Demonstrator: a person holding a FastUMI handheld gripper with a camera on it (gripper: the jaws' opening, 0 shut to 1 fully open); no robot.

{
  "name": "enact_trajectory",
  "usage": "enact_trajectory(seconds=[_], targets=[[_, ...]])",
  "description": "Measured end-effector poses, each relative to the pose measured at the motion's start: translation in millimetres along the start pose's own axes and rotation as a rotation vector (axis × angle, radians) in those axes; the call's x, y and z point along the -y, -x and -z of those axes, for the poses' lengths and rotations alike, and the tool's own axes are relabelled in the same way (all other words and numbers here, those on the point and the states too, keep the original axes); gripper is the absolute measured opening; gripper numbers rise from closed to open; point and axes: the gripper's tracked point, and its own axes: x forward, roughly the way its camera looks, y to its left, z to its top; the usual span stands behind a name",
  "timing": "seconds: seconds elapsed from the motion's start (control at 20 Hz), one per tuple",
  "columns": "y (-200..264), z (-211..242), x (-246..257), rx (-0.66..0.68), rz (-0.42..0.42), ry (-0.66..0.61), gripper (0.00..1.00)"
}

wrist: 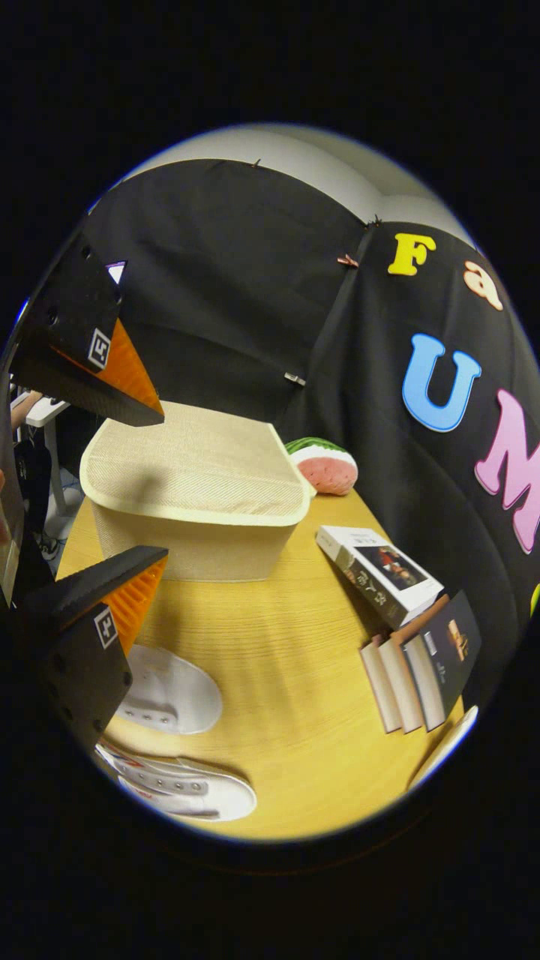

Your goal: Open the storage box then place both shoes into the box .Put the left shoe in first, then the right shoe, with the right side of both shoes facing outward in a uniform manner.

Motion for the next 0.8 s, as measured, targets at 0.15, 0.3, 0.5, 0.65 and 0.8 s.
enact_trajectory(seconds=[0.15, 0.3, 0.5, 0.65, 0.8], targets=[[-22.9, 16.9, 4.5, -0.058, -0.006, -0.036, 0.96], [-35.5, 30.7, -3.3, -0.121, -0.041, -0.085, 0.76], [-29.8, 17.5, -15.1, -0.078, -0.084, -0.125, 0.14], [-12.6, 17.2, -36.9, -0.062, -0.097, -0.026, 0.07], [-5.8, 4.4, -76.5, -0.019, -0.155, 0.037, 0.07]])
